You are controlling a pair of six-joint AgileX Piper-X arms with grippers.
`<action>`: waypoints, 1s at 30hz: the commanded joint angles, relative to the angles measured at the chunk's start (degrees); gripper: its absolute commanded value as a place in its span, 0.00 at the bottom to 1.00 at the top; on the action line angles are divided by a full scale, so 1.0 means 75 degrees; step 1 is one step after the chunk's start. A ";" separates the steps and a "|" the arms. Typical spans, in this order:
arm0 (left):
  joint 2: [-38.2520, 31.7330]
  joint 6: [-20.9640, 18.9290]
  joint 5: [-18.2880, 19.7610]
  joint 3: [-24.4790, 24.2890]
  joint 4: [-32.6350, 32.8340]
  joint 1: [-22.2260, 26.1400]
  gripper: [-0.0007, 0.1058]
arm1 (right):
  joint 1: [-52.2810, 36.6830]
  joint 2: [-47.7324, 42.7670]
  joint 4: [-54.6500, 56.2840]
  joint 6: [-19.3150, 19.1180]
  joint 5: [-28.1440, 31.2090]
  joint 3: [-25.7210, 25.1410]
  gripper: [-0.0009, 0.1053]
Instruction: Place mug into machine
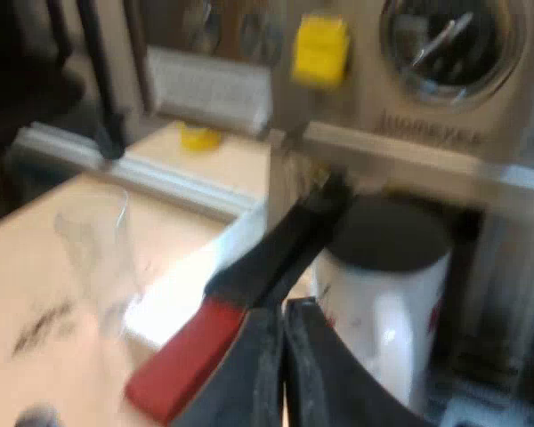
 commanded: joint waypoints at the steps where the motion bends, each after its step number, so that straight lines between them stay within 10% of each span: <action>1: -0.0135 -0.0041 0.0009 -0.0032 -0.0448 -0.0022 0.77 | -0.0041 0.0153 -0.0270 -0.0034 0.0487 -0.0387 0.01; 30: -0.0135 -0.0041 0.0238 -0.0032 -0.0483 -0.0022 0.77 | -0.1289 0.3093 -0.0342 0.0183 0.0444 -0.2840 0.01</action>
